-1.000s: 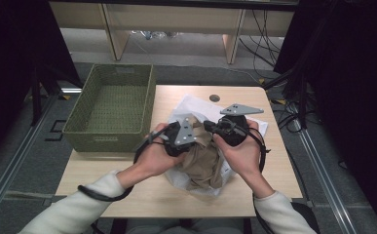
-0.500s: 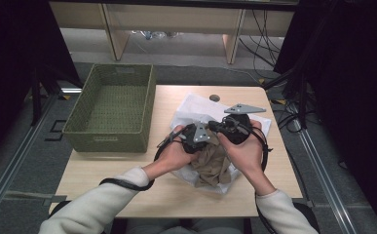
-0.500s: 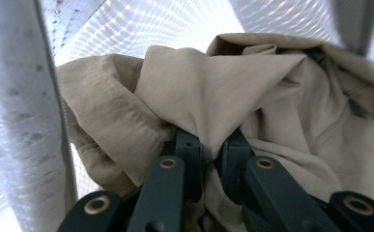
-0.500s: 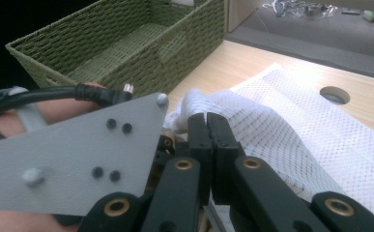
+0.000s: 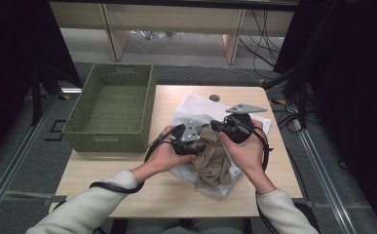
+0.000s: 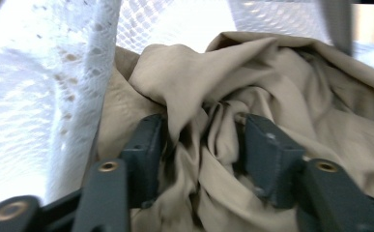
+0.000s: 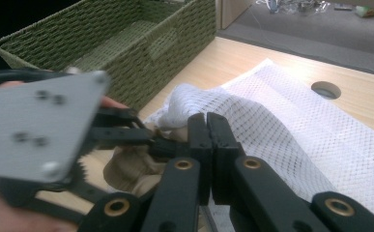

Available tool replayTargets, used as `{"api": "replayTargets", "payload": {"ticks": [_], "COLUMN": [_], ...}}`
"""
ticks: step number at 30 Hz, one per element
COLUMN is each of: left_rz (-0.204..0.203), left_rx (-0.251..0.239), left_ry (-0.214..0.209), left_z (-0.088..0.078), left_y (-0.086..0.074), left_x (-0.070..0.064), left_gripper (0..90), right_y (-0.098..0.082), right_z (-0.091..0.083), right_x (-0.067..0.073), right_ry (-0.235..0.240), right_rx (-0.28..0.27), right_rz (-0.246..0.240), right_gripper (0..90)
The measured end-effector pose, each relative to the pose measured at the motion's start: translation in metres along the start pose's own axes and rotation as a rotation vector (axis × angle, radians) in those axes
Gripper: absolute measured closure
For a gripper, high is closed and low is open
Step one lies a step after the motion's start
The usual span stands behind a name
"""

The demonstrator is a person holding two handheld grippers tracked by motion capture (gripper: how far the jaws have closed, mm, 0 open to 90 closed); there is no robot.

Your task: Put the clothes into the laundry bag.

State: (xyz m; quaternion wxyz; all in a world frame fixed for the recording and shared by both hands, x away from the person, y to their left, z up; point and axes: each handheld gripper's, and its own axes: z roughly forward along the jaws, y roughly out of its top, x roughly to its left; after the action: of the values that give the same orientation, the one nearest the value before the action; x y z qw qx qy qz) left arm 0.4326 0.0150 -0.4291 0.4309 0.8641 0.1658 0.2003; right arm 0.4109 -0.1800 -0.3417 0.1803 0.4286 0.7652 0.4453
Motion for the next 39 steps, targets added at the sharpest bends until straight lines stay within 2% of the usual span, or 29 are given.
{"api": "replayTargets", "payload": {"ticks": [2,3,7,10,11,12,13,14,15,16,18,19,20,21,22,23,24,25,26,27,29,31,33,34,35,37,39], "left_rz": [0.014,0.006,-0.020,-0.010,0.011,-0.004,-0.010,0.014,-0.009,0.009,-0.002,0.011,0.012,0.012,0.039,0.093,0.092,0.064,0.090,0.107,0.088,0.051,0.038,0.027,0.037,0.008,0.018], "left_rx": [-0.005,-0.013,-0.053,-0.053,-0.043,-0.038,-0.044,-0.016,-0.013,0.006,0.019,0.026,0.033,0.047,0.031,0.045,0.049,0.049,0.068,0.055,0.043,0.028,0.031,0.048,0.073,0.089,0.121], "left_ry": [-0.006,-0.006,-0.019,-0.010,-0.011,-0.012,-0.006,-0.009,-0.007,-0.007,-0.007,0.000,-0.001,0.001,0.015,0.025,0.048,0.059,0.074,0.093,0.086,0.084,0.104,0.107,0.109,0.106,0.115], "left_z": [-0.011,-0.017,-0.039,-0.052,-0.055,-0.057,-0.057,-0.057,-0.056,-0.055,-0.049,-0.046,-0.043,-0.041,-0.037,-0.035,-0.032,-0.029,-0.028,-0.028,-0.031,-0.037,-0.041,-0.042,-0.041,-0.034,-0.027], "left_y": [-0.001,-0.002,-0.005,-0.012,-0.015,-0.019,-0.023,-0.027,-0.031,-0.033,-0.038,-0.040,-0.040,-0.041,-0.041,-0.040,-0.040,-0.041,-0.040,-0.038,-0.035,-0.034,-0.037,-0.040,-0.044,-0.050,-0.056], "left_x": [-0.001,-0.002,-0.004,-0.006,-0.006,-0.008,-0.010,-0.009,-0.011,-0.009,-0.008,-0.008,-0.008,-0.008,-0.007,-0.005,-0.006,-0.009,-0.009,-0.008,-0.007,-0.004,0.001,0.004,0.006,0.007,0.010], "left_gripper": [43.0,41.8,37.0,32.4,31.4,30.3,29.3,28.8,28.2,27.4,27.1,26.4,26.3,26.1,26.0,26.2,26.9,28.4,28.8,30.2,30.3,29.4,28.7,28.2,28.1,28.4,31.4], "right_y": [0.001,0.000,0.001,0.001,0.001,0.001,0.001,0.001,0.001,0.001,0.001,0.002,0.001,0.001,0.001,0.000,0.000,0.000,0.000,0.000,0.001,0.001,0.002,0.001,0.001,0.001,0.001], "right_z": [-0.001,0.000,-0.001,-0.002,-0.002,-0.002,-0.001,-0.001,-0.001,-0.001,-0.001,-0.002,-0.001,-0.001,0.001,0.001,0.001,0.002,0.003,0.002,0.000,-0.001,-0.002,-0.001,-0.001,-0.001,0.000], "right_x": [0.001,0.001,0.001,0.001,0.001,0.002,0.002,0.001,0.002,0.003,0.003,0.003,0.005,0.004,0.003,0.003,0.004,0.004,0.004,0.005,0.004,0.003,0.002,0.002,0.002,0.003,0.004], "right_ry": [-0.003,-0.004,-0.008,-0.009,-0.009,-0.008,-0.008,-0.017,-0.016,-0.010,-0.007,-0.019,-0.010,-0.006,-0.005,-0.006,-0.002,-0.004,0.000,0.001,-0.006,-0.007,-0.007,-0.002,-0.006,-0.010,-0.009], "right_rx": [0.005,-0.008,0.001,-0.001,0.000,0.003,0.005,0.001,-0.001,-0.001,-0.009,-0.002,0.003,0.006,-0.003,0.008,0.011,0.013,0.006,0.010,0.009,-0.006,-0.001,-0.001,0.005,0.002,0.004], "right_rz": [-0.001,-0.010,-0.016,-0.016,-0.016,-0.011,-0.008,-0.024,-0.019,-0.010,-0.021,-0.023,-0.001,-0.010,-0.026,-0.022,-0.019,-0.021,-0.020,-0.015,-0.020,-0.016,-0.018,-0.012,-0.013,-0.018,-0.027], "right_gripper": [90.0,90.0,90.0,90.0,90.0,90.0,90.0,90.0,90.0,90.0,90.0,90.0,90.0,90.0,90.0,90.0,90.0,90.0,90.0,90.0,90.0,90.0,90.0,90.0,90.0,90.0,90.0]}}
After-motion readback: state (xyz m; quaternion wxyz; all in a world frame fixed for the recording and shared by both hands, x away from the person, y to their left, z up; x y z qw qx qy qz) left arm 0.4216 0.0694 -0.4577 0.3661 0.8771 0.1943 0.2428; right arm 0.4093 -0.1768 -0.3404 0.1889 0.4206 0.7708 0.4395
